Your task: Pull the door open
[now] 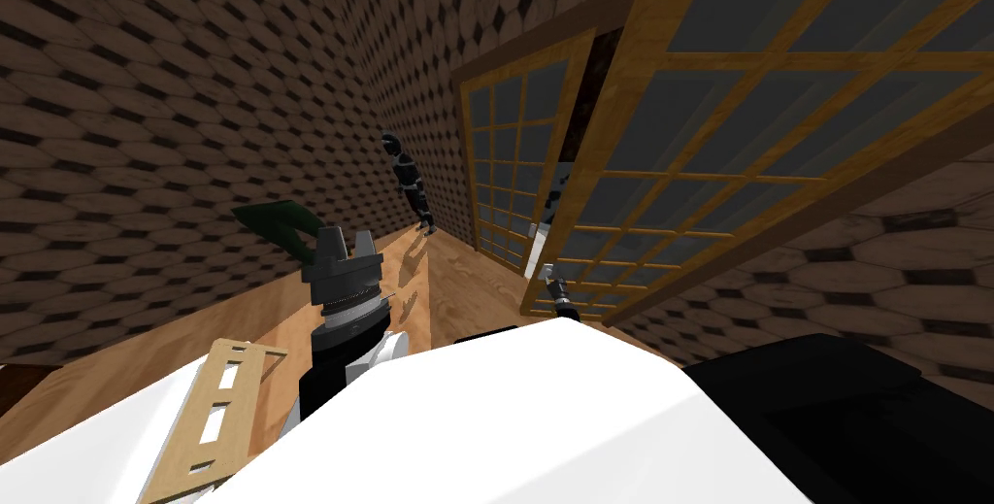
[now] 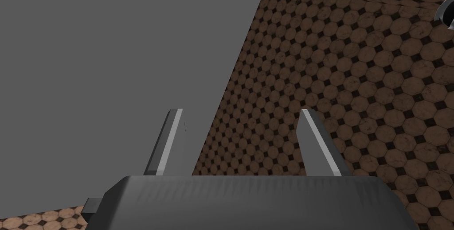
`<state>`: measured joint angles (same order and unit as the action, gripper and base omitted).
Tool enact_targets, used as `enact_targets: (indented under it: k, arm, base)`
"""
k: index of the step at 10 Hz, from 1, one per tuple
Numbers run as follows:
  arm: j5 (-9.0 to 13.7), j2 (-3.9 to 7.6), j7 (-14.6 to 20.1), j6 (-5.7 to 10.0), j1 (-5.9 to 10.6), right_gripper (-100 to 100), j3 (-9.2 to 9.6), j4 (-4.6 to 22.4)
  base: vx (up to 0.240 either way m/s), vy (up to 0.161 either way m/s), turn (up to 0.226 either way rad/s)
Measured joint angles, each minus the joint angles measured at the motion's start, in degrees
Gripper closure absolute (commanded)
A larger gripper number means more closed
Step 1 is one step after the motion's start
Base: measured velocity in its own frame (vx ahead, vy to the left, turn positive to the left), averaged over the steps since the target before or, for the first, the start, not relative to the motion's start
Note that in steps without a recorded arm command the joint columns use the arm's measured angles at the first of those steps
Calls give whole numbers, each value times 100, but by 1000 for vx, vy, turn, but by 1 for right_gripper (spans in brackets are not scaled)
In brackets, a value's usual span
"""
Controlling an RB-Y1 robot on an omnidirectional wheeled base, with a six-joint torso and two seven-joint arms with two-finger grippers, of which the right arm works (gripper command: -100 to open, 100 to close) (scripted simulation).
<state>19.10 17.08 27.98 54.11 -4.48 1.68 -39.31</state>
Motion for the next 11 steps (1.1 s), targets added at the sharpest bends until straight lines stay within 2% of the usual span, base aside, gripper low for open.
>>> enact_targets:
  k: [2, 11]
  arm:
    - [129, -35, 289, -94, -40, -100, 44, -154]
    - [731, -194, 1615, -229, -44, -100, 255, -417]
  base:
    - [-48, -13, 26]
    - [-59, -13, 39]
